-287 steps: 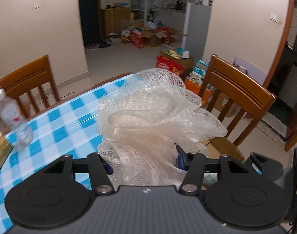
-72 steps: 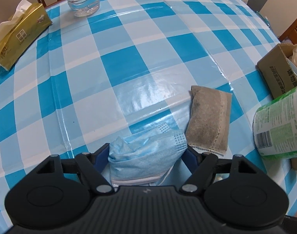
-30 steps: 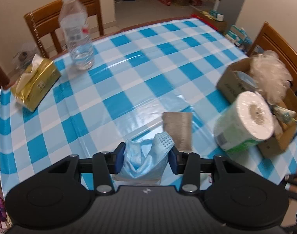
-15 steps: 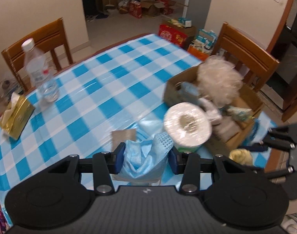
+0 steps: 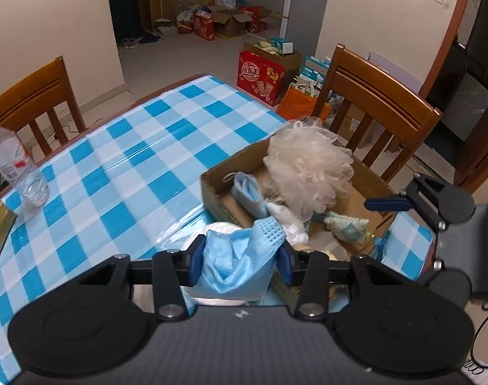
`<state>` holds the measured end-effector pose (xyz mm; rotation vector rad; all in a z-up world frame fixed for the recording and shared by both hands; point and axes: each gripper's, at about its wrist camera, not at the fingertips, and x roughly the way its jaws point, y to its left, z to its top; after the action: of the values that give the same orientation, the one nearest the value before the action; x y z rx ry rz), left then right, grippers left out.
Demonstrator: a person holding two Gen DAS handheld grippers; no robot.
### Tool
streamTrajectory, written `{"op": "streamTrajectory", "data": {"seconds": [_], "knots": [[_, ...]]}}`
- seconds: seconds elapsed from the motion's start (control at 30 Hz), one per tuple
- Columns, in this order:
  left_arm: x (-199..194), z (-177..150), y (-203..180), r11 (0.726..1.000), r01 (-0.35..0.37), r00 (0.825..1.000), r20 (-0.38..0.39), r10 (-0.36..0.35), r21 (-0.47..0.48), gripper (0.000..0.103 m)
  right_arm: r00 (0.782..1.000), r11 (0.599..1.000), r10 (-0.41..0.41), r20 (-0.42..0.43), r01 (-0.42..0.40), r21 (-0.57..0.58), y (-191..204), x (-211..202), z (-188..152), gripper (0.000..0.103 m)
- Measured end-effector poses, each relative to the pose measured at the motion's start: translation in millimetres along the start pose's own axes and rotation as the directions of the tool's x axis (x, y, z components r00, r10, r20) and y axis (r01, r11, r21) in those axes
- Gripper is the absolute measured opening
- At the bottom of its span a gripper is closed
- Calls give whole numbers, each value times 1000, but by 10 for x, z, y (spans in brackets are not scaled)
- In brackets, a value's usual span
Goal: Organize soft objects
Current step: 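Carry the yellow cloth and blue mask over the cardboard box with both grippers, then open the right gripper to drop the cloth while the left releases the mask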
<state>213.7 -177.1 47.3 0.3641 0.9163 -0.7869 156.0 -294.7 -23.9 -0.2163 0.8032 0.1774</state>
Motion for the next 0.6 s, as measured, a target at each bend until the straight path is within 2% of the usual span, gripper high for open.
{"op": "streamTrajectory", "data": {"seconds": [0.13, 0.27, 0.6], "knots": [[143, 111, -182, 1000, 14, 1000, -8, -14, 20, 44, 999, 999, 39, 18, -39, 16, -72, -19, -119, 103], [302, 225, -414, 997, 53, 999, -16, -52, 54, 44, 999, 998, 45, 0, -45, 52, -143, -49, -283, 103], [708, 526, -1144, 968, 183, 983, -41, -178, 170, 44, 999, 992, -14, -37, 18, 124, -285, -206, -688, 103]]}}
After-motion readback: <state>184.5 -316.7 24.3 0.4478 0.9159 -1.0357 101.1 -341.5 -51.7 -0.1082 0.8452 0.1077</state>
